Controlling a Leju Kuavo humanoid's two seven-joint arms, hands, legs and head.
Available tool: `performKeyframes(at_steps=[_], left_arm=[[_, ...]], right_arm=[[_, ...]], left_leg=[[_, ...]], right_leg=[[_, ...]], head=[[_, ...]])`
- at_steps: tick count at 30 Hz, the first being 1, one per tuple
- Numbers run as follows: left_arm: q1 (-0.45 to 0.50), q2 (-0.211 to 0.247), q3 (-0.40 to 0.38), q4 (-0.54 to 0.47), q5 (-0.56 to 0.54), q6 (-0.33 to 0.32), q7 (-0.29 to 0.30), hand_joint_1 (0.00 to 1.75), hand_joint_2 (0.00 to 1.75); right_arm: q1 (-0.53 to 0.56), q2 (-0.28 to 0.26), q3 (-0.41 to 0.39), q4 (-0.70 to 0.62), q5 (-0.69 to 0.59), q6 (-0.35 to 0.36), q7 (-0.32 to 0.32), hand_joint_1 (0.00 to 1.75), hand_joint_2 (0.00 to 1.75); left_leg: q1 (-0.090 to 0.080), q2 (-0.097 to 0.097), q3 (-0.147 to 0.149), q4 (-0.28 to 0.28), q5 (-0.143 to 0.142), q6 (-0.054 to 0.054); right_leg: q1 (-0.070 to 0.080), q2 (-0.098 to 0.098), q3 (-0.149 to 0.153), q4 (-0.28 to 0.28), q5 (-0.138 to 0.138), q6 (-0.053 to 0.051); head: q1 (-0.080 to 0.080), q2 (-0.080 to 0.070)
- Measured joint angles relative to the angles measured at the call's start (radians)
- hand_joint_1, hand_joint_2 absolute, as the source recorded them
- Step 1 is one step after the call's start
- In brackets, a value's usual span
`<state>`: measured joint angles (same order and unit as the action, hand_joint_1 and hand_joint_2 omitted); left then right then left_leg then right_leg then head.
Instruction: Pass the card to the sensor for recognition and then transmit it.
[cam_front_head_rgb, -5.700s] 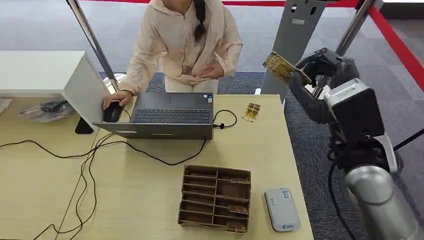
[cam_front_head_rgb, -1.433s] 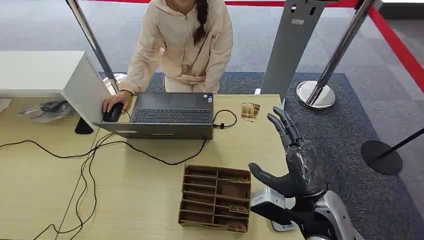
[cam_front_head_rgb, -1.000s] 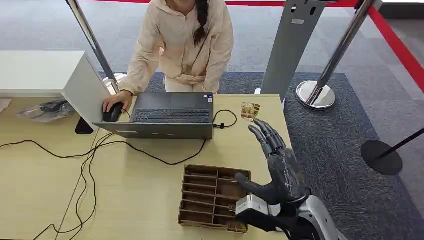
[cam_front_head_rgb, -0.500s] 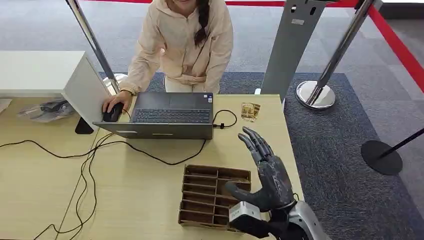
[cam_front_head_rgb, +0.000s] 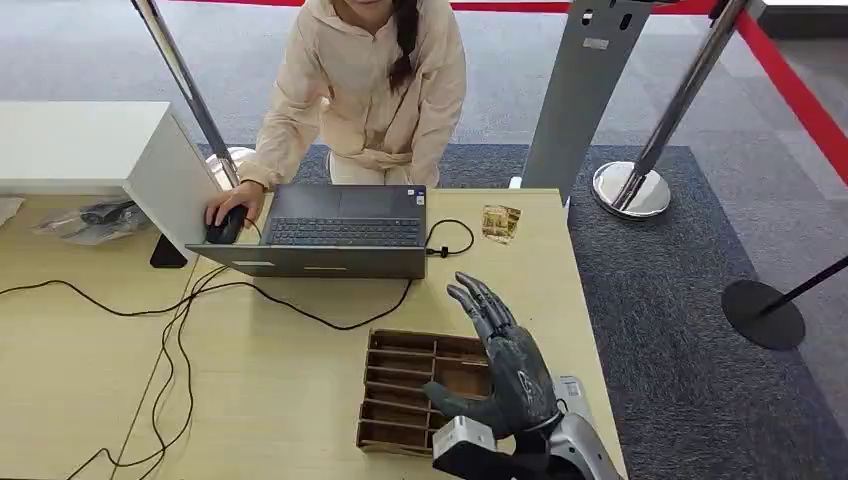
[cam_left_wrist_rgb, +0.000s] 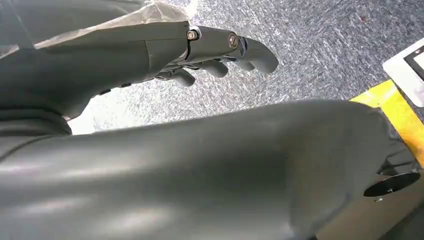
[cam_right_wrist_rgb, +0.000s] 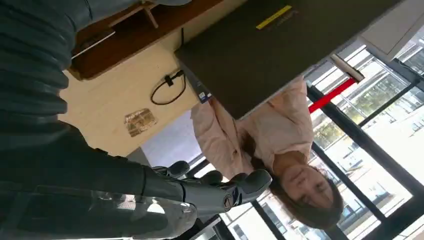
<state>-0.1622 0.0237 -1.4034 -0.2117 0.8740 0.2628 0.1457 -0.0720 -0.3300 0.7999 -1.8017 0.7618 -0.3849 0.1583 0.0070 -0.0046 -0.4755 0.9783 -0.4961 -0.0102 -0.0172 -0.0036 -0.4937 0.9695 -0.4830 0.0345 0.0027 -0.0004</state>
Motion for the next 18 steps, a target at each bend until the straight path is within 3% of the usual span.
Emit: performKeyframes(at_steps=[18], left_arm=[[0.0,0.0,0.0,0.0,-0.005,0.001,0.0,0.0,0.0]], right_arm=[[-0.027,0.058,0.055,0.093,-0.023,-0.05,-0.013,0.0,1.75]], left_leg=[[0.0,0.0,0.0,0.0,0.0,0.0]], right_leg=[[0.0,0.0,0.0,0.0,0.0,0.0]], head=[[0.0,0.0]])
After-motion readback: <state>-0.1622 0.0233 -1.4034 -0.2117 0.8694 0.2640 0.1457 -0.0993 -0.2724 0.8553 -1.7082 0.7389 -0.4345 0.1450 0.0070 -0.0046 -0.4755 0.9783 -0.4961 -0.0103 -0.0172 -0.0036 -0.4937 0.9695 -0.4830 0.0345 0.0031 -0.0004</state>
